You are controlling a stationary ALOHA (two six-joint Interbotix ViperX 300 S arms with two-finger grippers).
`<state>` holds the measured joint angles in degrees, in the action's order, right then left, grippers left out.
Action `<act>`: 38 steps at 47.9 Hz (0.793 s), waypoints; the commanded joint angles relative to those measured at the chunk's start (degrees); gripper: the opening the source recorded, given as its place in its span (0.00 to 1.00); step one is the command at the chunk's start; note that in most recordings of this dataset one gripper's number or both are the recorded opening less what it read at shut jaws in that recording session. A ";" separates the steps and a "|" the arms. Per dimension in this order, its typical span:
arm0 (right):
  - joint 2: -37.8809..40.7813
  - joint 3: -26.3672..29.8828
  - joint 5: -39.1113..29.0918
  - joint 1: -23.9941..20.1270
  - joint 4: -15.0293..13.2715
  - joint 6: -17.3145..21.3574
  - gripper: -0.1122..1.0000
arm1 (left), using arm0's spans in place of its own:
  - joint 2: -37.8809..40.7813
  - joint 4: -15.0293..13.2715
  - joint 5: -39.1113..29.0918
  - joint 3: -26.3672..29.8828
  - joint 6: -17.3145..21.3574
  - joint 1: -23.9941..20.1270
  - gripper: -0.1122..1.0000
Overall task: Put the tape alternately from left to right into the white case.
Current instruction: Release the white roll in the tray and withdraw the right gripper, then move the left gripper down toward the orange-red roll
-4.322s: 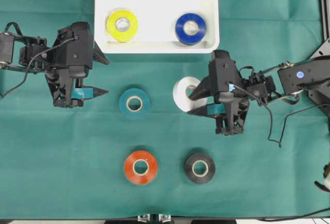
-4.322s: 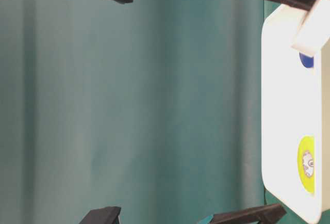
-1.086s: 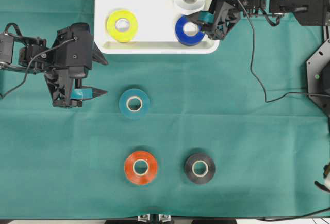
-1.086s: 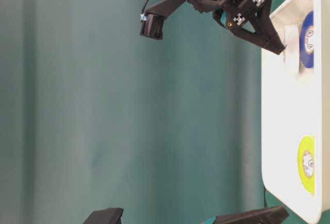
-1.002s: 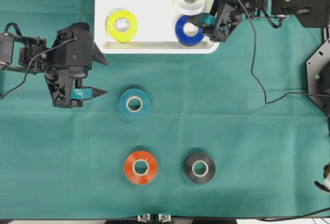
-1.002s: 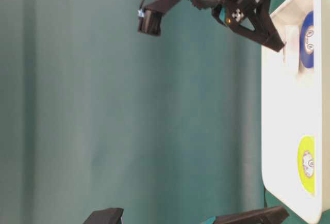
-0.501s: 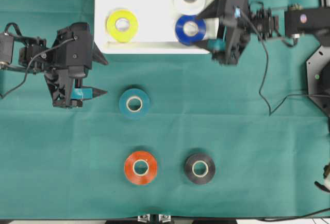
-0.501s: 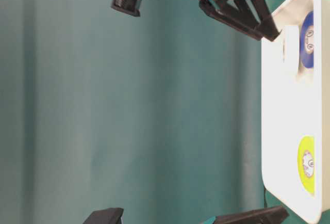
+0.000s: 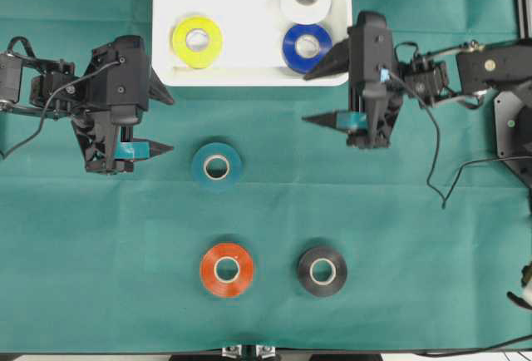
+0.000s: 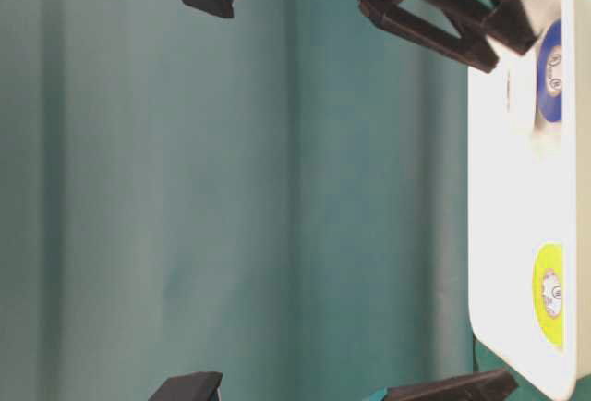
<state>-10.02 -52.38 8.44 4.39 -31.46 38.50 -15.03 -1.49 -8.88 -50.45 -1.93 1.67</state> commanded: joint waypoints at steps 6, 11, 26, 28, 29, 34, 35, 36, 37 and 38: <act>-1.05 0.53 0.44 -2.55 0.18 0.09 0.82 | -0.35 -0.09 0.44 0.62 -0.35 0.09 0.72; -1.05 0.09 0.44 -3.60 0.26 0.09 0.82 | -0.35 -0.18 0.44 0.62 -0.35 0.09 0.72; -1.05 -0.62 0.44 -3.78 0.26 0.09 0.82 | -0.44 -0.18 0.44 0.44 -0.53 0.09 0.72; -1.05 -0.53 0.44 -3.87 0.26 0.09 0.82 | -0.44 -0.18 0.44 0.44 -0.62 0.18 0.72; -1.05 -0.53 0.35 -3.87 0.26 0.09 0.82 | -0.44 -0.18 0.44 0.44 -0.70 0.26 0.72; -1.05 -0.53 0.18 -3.78 0.26 0.09 0.82 | -0.44 -0.26 0.35 0.44 -2.72 1.23 0.72; -1.05 -0.62 0.18 -3.87 0.26 0.09 0.82 | -0.44 -0.26 0.35 0.53 -3.34 1.49 0.72; -1.05 -0.62 0.18 -3.78 0.26 0.09 0.82 | -0.44 -0.18 0.44 0.53 -4.04 1.76 0.72; -1.05 -0.62 0.18 -3.78 0.26 0.09 0.82 | -0.44 -0.18 0.35 0.44 -4.75 2.11 0.72; -1.05 -0.70 0.18 -3.78 0.26 0.09 0.82 | -0.44 -0.18 0.35 0.44 -5.62 2.46 0.72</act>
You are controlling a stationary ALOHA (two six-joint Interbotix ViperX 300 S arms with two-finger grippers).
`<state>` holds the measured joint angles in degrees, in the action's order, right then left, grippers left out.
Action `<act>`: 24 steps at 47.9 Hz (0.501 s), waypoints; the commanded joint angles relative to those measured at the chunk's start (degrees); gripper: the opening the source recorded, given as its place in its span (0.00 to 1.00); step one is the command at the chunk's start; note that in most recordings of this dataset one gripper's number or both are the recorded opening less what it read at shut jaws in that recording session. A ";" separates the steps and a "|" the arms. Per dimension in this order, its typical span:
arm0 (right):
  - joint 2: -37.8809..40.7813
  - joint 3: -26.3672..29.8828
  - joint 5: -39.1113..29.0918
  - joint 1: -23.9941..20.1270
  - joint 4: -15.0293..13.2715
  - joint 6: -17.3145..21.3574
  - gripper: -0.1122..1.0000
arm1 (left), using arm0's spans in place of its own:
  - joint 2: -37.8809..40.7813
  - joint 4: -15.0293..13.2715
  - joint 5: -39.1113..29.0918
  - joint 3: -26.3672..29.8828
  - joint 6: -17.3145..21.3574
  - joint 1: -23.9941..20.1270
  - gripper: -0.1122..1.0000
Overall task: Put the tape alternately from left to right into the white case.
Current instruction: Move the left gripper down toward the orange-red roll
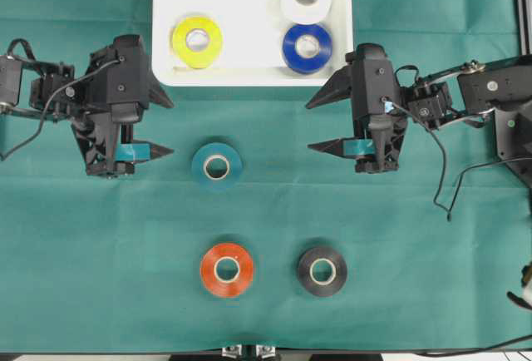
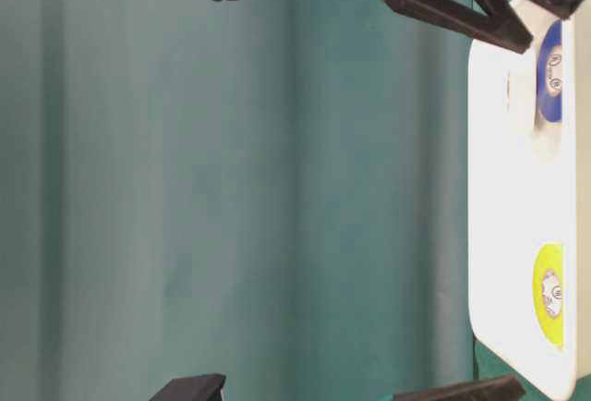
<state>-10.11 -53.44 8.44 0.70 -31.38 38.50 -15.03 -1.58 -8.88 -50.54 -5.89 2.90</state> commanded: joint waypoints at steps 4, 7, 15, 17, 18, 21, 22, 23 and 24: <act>-0.97 0.35 0.18 -0.09 0.18 0.09 0.82 | -0.35 -0.09 0.35 0.44 -5.19 2.99 0.72; -0.97 0.26 0.18 -0.09 0.18 0.09 0.82 | -0.35 -0.09 0.35 0.35 -7.29 4.57 0.72; -0.88 0.26 0.18 -0.09 0.18 0.00 0.82 | -0.35 -0.09 0.35 0.44 -12.04 7.91 0.72; -0.79 0.26 0.09 -0.18 0.09 0.00 0.82 | -0.26 -0.09 0.35 0.44 -13.18 8.44 0.72; -0.79 0.26 0.09 -0.09 0.18 0.00 0.82 | -0.09 -0.18 0.44 0.53 -13.71 8.70 0.72; -0.53 0.26 0.09 -0.09 0.18 0.00 0.82 | 0.70 -0.09 0.44 0.88 -15.47 9.40 0.72; -0.44 0.26 0.09 -0.09 0.18 0.00 0.82 | 1.41 -0.18 0.35 1.14 -16.17 9.76 0.72; -0.35 0.26 0.09 -0.09 0.18 0.00 0.82 | 1.93 -0.09 0.44 1.32 -16.70 9.93 0.72; -0.26 0.26 0.09 -0.09 0.09 0.00 0.82 | 2.37 -0.09 0.35 1.49 -17.23 10.20 0.72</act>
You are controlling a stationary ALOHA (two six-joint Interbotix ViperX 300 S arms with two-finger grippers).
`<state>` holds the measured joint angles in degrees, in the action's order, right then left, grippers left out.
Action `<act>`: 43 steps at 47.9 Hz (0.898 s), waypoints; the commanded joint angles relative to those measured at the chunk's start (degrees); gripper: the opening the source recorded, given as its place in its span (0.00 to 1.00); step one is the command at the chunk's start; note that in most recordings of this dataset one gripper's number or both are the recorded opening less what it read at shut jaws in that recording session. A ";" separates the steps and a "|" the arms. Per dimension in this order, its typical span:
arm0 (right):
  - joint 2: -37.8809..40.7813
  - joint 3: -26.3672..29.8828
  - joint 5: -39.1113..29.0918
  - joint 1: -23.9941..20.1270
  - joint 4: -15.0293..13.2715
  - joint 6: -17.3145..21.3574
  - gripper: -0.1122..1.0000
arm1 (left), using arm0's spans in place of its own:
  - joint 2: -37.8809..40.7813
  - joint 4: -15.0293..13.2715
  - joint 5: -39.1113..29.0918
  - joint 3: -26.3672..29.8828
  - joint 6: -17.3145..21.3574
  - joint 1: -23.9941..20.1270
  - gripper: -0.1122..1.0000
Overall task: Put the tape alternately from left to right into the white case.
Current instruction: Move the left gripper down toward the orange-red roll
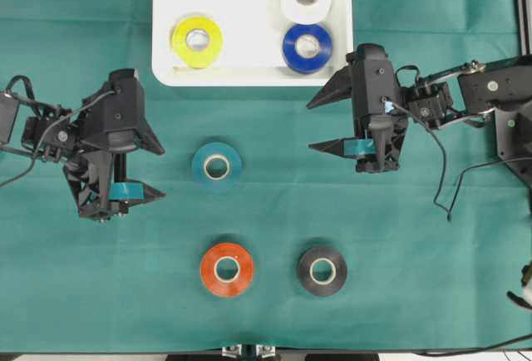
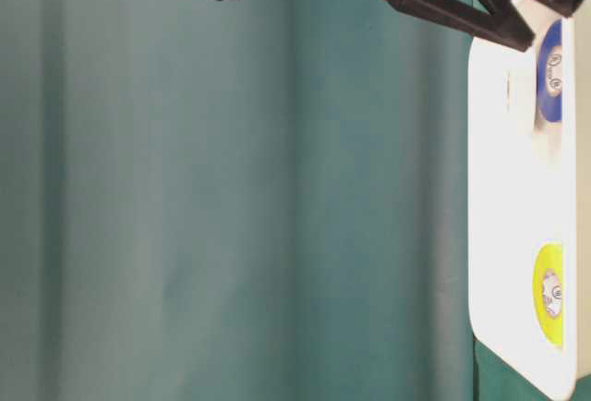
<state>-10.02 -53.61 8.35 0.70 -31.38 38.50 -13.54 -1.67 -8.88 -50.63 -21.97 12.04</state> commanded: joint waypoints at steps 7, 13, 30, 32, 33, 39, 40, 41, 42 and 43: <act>0.09 0.09 0.18 -0.09 0.18 0.00 0.82 | 4.66 -0.09 0.35 3.87 -3.87 2.90 0.72; 0.09 -0.09 0.18 -0.09 0.18 0.00 0.82 | 7.73 0.00 0.44 6.68 -4.57 4.92 0.72; 0.09 -0.70 0.35 -0.09 0.09 -0.09 0.82 | 16.70 0.00 0.09 15.12 -12.92 8.09 0.72; 0.09 -0.79 0.35 -0.09 0.09 -0.09 0.82 | 17.23 0.00 0.00 15.64 -13.89 8.35 0.72; 0.09 -0.79 0.35 -0.09 0.09 -0.09 0.81 | 17.49 0.00 0.00 15.91 -14.41 8.44 0.72; 0.09 -0.97 0.35 -0.09 0.09 -0.09 0.82 | 18.54 0.00 0.00 17.23 -17.31 9.05 0.72; 0.09 -1.05 0.35 -0.18 0.09 -0.09 0.82 | 18.72 -0.09 -0.09 17.40 -17.75 9.14 0.72; 0.09 -0.97 0.44 -0.09 0.09 -0.09 0.82 | 18.98 0.00 0.00 17.58 -18.02 9.23 0.72; 0.09 -0.97 0.44 -0.09 0.09 -0.09 0.81 | 19.07 0.00 0.00 17.75 -18.46 9.23 0.72; 0.09 -1.05 0.44 -0.09 0.09 -0.09 0.81 | 19.34 0.00 0.00 17.93 -18.81 9.23 0.72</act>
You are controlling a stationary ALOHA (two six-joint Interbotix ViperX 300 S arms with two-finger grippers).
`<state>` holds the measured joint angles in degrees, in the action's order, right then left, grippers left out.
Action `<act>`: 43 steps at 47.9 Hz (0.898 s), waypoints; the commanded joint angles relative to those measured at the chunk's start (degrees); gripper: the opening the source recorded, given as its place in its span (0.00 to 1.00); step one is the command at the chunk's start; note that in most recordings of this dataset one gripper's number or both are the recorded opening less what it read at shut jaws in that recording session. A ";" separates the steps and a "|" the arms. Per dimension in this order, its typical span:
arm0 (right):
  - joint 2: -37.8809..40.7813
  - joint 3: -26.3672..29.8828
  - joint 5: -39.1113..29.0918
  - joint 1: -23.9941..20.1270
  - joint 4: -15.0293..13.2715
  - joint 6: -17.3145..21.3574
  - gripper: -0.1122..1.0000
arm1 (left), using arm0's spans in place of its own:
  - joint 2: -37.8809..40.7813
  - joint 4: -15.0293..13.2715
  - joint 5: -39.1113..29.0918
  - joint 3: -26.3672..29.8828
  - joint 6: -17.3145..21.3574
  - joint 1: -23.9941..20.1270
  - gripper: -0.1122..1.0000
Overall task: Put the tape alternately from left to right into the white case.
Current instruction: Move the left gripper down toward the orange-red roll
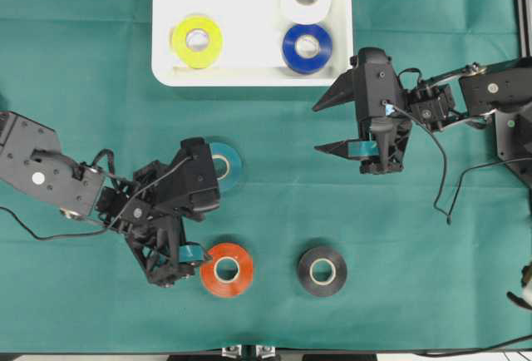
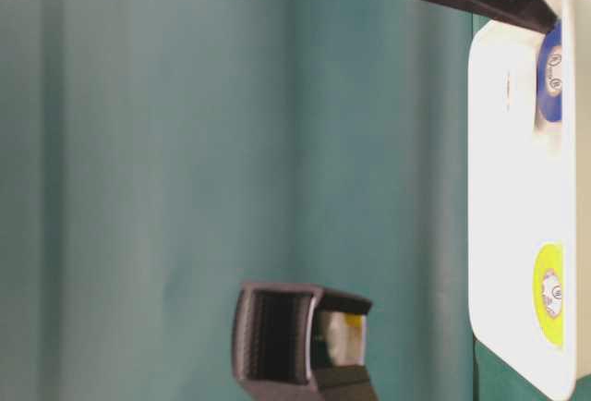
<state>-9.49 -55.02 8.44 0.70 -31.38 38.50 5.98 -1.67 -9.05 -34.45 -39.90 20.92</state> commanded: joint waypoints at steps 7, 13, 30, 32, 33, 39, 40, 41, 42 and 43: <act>-0.44 0.44 0.35 -0.09 0.09 -0.09 0.82 | 1.32 0.00 0.18 2.99 -2.55 0.44 0.72; -0.44 0.44 0.35 -0.09 0.09 -0.09 0.81 | 2.81 0.00 0.09 4.31 -2.64 0.35 0.72; -0.44 0.35 0.35 -0.18 0.09 -0.09 0.81 | 6.15 0.18 -8.88 7.91 -2.64 0.44 0.72; -0.44 0.35 0.35 -0.09 0.09 -0.09 0.81 | 6.15 0.18 -9.84 8.44 -2.64 0.44 0.72; -0.44 0.35 0.35 -0.09 0.09 -0.09 0.81 | 6.15 0.26 -10.28 8.61 -2.64 0.44 0.72; -0.44 0.35 0.26 -0.09 0.09 -0.09 0.81 | 6.24 0.26 -10.63 9.58 -2.64 0.44 0.72; -0.44 0.44 0.35 -0.09 0.09 -0.09 0.81 | 6.33 0.26 -10.72 9.58 -2.72 0.35 0.72; -0.44 0.35 0.26 -0.09 0.09 -0.09 0.81 | 6.42 0.26 -10.72 9.67 -2.72 0.44 0.72; -0.44 0.35 0.26 -0.09 0.09 -0.09 0.81 | 6.42 0.26 -10.72 9.76 -2.81 0.44 0.72; -0.44 0.35 0.18 -0.09 0.09 -0.09 0.81 | 6.59 0.26 -10.72 9.93 -2.81 0.44 0.72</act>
<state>-9.58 -55.02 8.44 0.70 -31.38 38.50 13.27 -1.58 -19.78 -26.10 -42.63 21.18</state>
